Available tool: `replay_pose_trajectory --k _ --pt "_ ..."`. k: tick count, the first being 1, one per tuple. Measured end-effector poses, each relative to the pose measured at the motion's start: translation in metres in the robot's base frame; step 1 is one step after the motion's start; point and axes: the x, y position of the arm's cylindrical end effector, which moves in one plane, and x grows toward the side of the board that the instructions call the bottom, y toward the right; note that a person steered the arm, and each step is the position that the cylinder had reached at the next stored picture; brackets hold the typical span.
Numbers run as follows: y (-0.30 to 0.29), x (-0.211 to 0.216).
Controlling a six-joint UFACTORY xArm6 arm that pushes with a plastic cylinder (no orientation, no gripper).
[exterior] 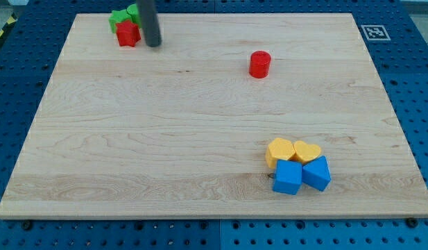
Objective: Push the red circle right to the red star
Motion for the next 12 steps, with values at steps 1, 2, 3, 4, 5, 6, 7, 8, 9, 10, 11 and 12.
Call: replay_pose_trajectory --k 1,2,3,4,5,6,7,8,9,10,11,12 --pt "0.040 0.038" --pt "0.094 0.075" --pt "0.156 0.095" --pt "0.202 0.098" --pt "0.209 0.079" --pt "0.163 0.056" --pt "0.113 0.033" --pt "0.115 0.031" --pt "0.161 0.044" --pt "0.177 0.033" --pt "0.130 0.011" --pt "0.039 -0.002"
